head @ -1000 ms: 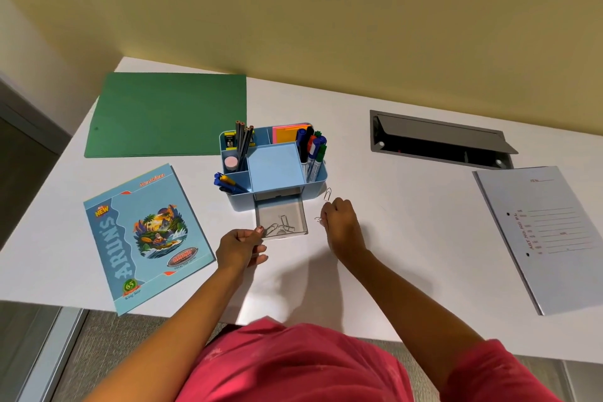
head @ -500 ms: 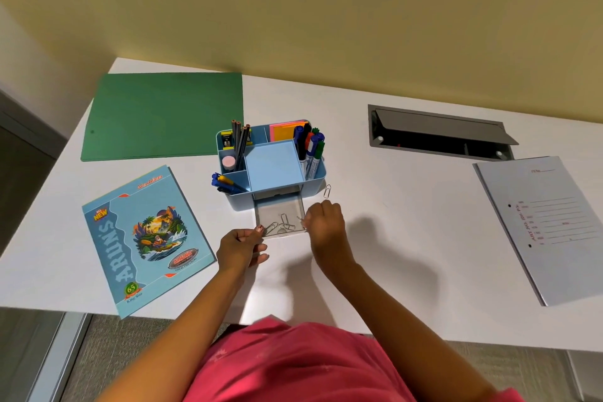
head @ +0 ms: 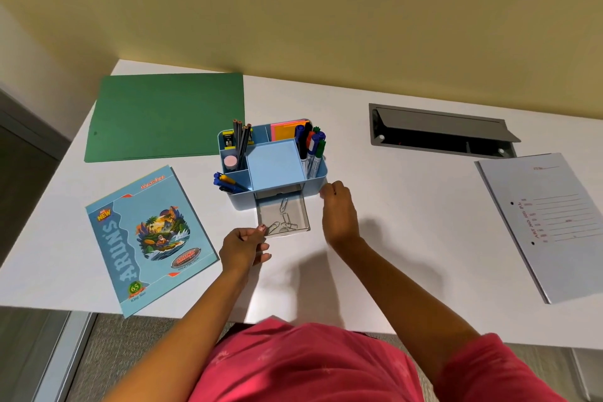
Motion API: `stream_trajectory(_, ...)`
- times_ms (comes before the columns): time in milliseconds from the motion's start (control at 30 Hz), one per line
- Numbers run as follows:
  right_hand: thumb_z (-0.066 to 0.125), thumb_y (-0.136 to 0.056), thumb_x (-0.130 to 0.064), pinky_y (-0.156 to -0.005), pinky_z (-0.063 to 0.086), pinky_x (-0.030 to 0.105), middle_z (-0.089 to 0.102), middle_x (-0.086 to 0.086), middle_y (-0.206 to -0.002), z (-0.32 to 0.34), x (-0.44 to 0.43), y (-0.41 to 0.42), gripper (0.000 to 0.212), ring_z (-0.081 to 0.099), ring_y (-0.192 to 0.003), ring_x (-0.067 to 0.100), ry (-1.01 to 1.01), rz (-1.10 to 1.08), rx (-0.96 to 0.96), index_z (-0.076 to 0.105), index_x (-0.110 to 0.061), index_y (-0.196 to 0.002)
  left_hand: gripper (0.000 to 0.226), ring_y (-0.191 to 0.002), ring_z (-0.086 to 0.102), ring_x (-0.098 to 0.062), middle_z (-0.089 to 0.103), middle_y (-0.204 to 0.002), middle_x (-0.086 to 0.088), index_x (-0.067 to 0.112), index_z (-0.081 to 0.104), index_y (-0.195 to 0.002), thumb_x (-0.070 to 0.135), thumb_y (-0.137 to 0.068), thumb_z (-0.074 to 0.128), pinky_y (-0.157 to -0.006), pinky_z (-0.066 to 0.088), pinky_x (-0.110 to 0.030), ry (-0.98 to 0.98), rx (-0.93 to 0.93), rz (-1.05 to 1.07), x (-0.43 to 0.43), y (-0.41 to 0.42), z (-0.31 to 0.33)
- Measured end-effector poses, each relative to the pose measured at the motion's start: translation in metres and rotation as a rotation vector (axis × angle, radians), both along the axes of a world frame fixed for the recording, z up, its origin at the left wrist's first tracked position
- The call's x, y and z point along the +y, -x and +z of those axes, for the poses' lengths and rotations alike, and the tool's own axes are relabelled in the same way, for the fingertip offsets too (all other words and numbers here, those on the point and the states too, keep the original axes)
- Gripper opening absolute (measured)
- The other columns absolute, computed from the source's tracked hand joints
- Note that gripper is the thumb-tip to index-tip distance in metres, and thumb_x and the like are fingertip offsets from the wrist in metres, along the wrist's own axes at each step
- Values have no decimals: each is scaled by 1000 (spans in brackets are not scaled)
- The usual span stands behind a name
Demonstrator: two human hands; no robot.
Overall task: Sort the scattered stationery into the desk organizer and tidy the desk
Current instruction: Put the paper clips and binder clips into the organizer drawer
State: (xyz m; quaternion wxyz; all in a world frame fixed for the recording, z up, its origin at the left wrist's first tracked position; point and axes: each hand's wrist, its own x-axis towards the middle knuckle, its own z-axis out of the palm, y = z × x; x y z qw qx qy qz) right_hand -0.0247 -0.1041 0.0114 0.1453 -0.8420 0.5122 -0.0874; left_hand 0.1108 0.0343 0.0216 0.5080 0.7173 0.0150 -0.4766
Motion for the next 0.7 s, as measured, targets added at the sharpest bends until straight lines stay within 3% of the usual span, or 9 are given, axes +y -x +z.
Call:
stream_trajectory(100,51,-92,-4,-96,43,31,48,10,-132,-13,-14,10,43,46,-116,22,5,89,85,44,-11,-134,31,-70,62,-26,65,-90,-21,-6,59,-106,18,-88,67,-55,60,-33,-2,-2,-6,1,0,-1)
stream_trajectory(233,35,-99,-11,-95,36,33,47,11,-130,-19,-20,22,33,43,-117,24,-57,202,134,49,-7,-128,30,-70,63,-27,66,-91,-23,-5,59,-103,19,-87,68,-56,60,-34,-7,-31,-18,1,-1,-3)
stream_trajectory(300,50,-92,-2,-86,43,29,54,14,-119,-17,-19,24,27,51,-107,25,-46,146,128,54,-3,-118,28,-68,63,-26,67,-91,-23,-4,59,-101,19,-87,68,-55,60,-34,-4,-51,-20,1,-1,-4)
stream_trajectory(367,67,-75,8,-67,48,27,61,15,-97,-14,-15,26,26,59,-86,25,-46,95,109,62,-2,-98,28,-68,63,-26,67,-91,-24,-4,59,-100,19,-87,68,-56,60,-35,-6,-63,-23,1,-1,-5)
stream_trajectory(433,76,-60,13,-48,42,24,59,11,-71,-12,-9,31,28,57,-63,24,-25,102,88,61,-4,-75,27,-69,64,-27,68,-92,-23,-3,59,-100,20,-87,68,-56,60,-35,-10,-77,-29,1,-1,-6)
stream_trajectory(533,79,-61,10,-41,35,24,55,13,-61,-7,-4,40,25,56,-51,28,-22,94,4,57,-2,-64,26,-70,64,-27,68,-91,-22,-1,59,-99,20,-87,68,-56,60,-35,-8,-89,-29,1,-1,-7)
stream_trajectory(600,75,-72,5,-46,36,29,57,20,-66,-4,-1,44,18,59,-56,36,-136,57,8,57,4,-68,26,-70,65,-27,68,-91,-22,-1,59,-99,19,-87,68,-56,60,-35,-4,-88,-25,1,0,-7)
stream_trajectory(700,63,-89,-14,-64,36,30,61,25,-89,-8,3,50,22,60,-82,37,-204,12,86,58,8,-86,26,-71,65,-27,68,-90,-21,-1,58,-99,19,-87,68,-54,60,-33,-6,-86,-29,1,0,-7)
